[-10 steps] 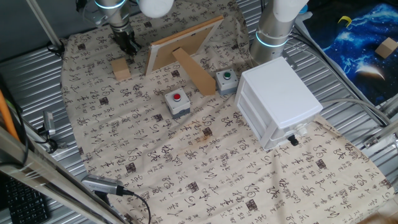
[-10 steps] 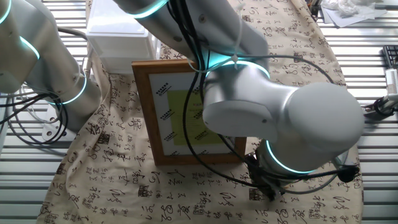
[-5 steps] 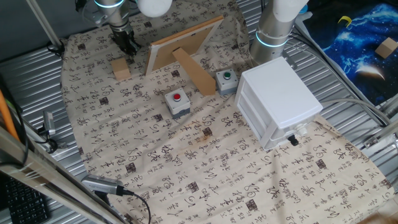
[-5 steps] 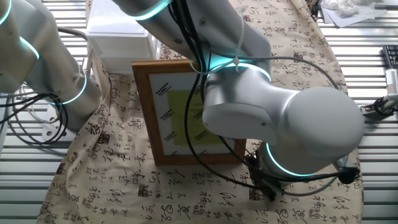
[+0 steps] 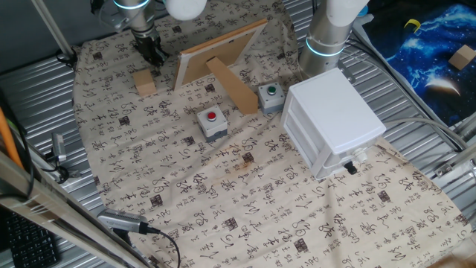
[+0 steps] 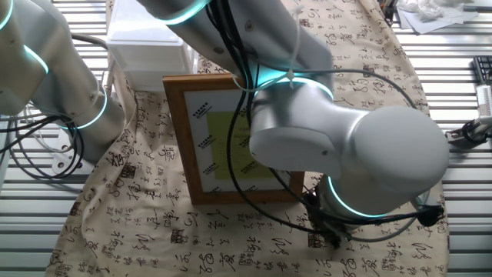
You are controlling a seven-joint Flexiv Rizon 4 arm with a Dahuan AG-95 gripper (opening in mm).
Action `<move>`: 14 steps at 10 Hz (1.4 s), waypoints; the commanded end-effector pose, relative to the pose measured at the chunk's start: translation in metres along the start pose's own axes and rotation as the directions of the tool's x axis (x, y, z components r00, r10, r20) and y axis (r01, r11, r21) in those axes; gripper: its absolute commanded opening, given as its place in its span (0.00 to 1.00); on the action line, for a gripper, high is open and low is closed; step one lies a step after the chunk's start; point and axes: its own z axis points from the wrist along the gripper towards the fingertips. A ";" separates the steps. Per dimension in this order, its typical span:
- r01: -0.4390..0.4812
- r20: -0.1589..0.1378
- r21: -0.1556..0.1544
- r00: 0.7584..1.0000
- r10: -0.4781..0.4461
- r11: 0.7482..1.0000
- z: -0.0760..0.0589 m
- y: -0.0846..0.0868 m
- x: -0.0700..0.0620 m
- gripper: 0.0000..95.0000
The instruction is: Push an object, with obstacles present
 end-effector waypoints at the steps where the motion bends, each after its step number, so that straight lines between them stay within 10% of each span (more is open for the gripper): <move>1: 0.075 0.019 -0.013 0.997 -0.075 0.997 0.000 0.001 0.000 0.00; 3: 0.092 0.061 -0.053 0.994 -0.089 0.994 0.000 0.001 0.000 0.00; 14: 0.107 0.042 -0.039 0.994 -0.105 0.993 0.000 0.001 0.000 0.00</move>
